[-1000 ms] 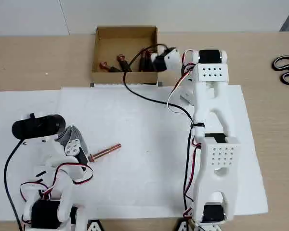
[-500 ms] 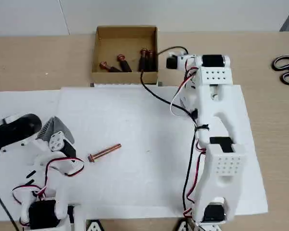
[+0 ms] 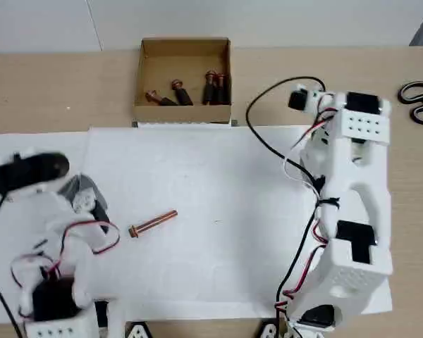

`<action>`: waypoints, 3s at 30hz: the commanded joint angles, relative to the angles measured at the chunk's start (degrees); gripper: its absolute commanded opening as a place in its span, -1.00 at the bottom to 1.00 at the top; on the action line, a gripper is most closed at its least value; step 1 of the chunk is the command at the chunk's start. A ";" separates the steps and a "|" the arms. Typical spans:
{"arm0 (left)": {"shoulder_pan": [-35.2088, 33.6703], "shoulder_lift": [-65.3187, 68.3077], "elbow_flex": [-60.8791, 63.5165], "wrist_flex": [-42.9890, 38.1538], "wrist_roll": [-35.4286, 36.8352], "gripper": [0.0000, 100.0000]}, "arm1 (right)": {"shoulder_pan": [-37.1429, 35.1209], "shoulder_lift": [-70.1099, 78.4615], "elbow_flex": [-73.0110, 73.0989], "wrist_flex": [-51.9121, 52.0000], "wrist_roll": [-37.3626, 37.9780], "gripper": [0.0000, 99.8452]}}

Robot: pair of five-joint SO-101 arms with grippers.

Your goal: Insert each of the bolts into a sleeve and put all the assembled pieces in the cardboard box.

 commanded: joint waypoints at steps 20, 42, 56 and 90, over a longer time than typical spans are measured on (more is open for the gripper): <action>-0.09 45.54 -49.10 28.75 29.63 -0.99 | 2.07 -14.81 11.25 0.13 0.26 -0.99; 11.69 60.66 -48.75 38.24 55.30 -0.99 | 2.07 -14.99 11.34 0.13 -2.99 -0.99; 20.04 60.75 -46.99 37.36 53.89 -0.70 | 2.07 -14.99 11.34 0.31 -3.16 -0.99; 19.60 60.84 -23.52 21.10 48.09 -0.70 | 1.98 -33.27 27.87 -1.80 -2.64 -0.99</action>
